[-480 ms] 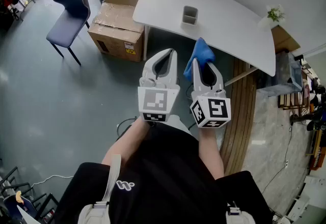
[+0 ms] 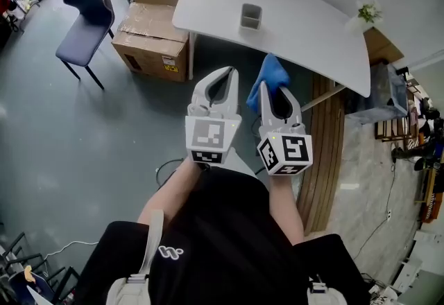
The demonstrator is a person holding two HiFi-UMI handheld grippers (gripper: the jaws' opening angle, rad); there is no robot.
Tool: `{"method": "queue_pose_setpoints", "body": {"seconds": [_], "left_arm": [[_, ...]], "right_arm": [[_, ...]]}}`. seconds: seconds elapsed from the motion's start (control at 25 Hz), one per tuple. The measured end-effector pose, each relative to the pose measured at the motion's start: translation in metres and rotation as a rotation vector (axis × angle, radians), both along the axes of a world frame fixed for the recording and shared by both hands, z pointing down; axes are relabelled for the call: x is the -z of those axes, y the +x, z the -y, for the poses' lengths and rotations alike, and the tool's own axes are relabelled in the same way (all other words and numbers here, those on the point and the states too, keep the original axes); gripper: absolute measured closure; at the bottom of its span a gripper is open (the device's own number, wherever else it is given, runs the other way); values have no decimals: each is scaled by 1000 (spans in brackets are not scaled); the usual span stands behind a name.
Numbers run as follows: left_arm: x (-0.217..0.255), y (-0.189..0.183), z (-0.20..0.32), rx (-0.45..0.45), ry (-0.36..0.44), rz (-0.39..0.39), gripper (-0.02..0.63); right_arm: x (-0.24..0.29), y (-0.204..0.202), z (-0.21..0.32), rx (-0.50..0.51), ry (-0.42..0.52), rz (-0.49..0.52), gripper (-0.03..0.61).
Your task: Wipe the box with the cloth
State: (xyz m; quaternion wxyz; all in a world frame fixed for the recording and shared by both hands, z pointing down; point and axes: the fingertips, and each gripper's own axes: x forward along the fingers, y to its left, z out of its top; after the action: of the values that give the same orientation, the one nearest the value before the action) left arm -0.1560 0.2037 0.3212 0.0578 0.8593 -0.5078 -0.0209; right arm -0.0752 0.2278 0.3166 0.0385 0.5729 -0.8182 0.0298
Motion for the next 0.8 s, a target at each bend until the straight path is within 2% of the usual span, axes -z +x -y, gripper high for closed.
{"method": "queue_pose_setpoints", "body": {"seconds": [0.2,0.36,0.44,0.64,0.8], "left_arm": [[2,10,7,-52,19,-47,614],[6,16,20,-87,-5,-118,614],[6,14,29,-92,-26,-129,614],[-2,7,65,-46,-13,-115,614],[-10,-6,109,-3,-35,-102,614]], "right_arm": [[-5,20,8,-36,-16,11,522],[-8,28,27,-34,-16,17,522],[-13,28,40,-28,-23,24,522],[-21,25,84,22,-26,39,522],[-24,19,133,43,-11,-14,522]]}}
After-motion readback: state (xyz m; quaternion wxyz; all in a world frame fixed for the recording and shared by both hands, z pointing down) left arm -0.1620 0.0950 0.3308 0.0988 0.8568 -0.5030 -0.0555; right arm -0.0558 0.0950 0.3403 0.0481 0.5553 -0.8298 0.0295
